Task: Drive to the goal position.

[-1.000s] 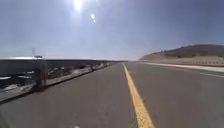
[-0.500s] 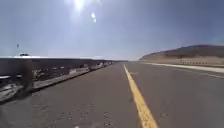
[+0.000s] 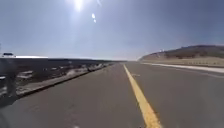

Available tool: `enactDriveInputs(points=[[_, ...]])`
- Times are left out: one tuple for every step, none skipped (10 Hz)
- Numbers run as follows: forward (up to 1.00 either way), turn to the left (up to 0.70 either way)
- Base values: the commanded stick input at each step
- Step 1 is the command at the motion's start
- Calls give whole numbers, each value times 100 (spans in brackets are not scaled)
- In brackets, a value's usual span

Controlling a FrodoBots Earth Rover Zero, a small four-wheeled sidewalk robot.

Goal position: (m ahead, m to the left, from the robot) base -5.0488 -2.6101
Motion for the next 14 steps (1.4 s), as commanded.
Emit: enactDriveInputs(points=[[85, 0], [85, 0], [85, 0], [85, 0], [85, 0], [85, 0], [85, 0], [85, 0], [85, 0], [85, 0], [85, 0], [85, 0], [85, 0], [85, 0]])
